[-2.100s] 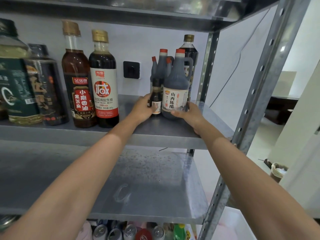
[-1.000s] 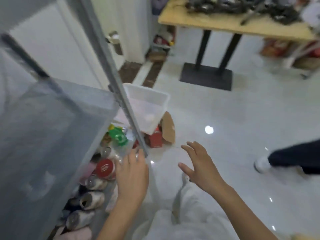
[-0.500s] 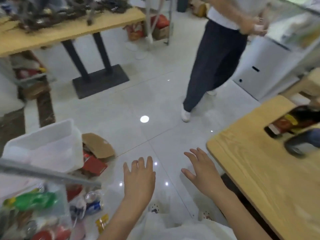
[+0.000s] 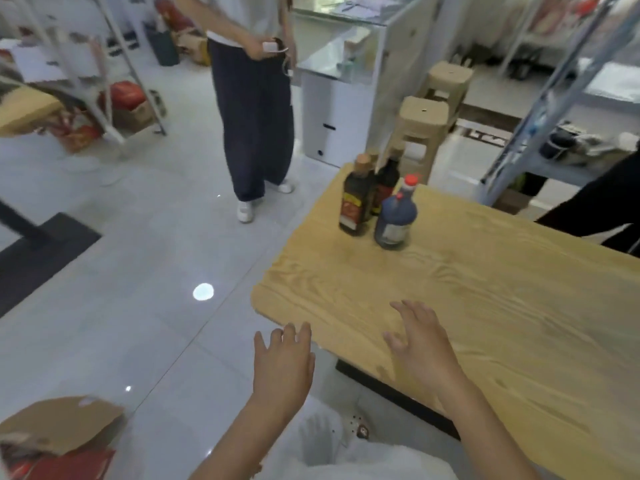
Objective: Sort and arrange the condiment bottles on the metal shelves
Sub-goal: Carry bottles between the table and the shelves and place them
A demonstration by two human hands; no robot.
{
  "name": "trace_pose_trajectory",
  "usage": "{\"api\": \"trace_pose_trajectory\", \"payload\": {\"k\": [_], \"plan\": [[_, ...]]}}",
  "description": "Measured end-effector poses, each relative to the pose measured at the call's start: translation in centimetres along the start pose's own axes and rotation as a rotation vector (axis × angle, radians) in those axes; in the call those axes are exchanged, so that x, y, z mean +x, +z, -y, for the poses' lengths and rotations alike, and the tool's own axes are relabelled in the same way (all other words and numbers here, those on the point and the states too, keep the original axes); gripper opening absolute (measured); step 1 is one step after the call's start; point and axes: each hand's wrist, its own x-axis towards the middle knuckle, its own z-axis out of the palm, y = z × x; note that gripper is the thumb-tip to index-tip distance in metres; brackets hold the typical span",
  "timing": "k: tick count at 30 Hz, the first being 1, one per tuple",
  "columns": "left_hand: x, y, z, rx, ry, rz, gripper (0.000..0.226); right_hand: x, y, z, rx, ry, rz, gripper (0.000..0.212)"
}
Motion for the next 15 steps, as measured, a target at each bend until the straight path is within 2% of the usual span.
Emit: {"api": "trace_pose_trajectory", "payload": {"k": [7,15], "plan": [[6.1,-1.1,-7.5,-0.027,-0.016,0.047,0.054,3.3,-3.6,-6.9,0.022,0.03,-0.008,0.058],[12.2,-0.8,-7.9,-0.042,-0.043,0.057,0.059,8.9,-5.7,-7.7,0.108,0.027,-0.022,0.061]]}}
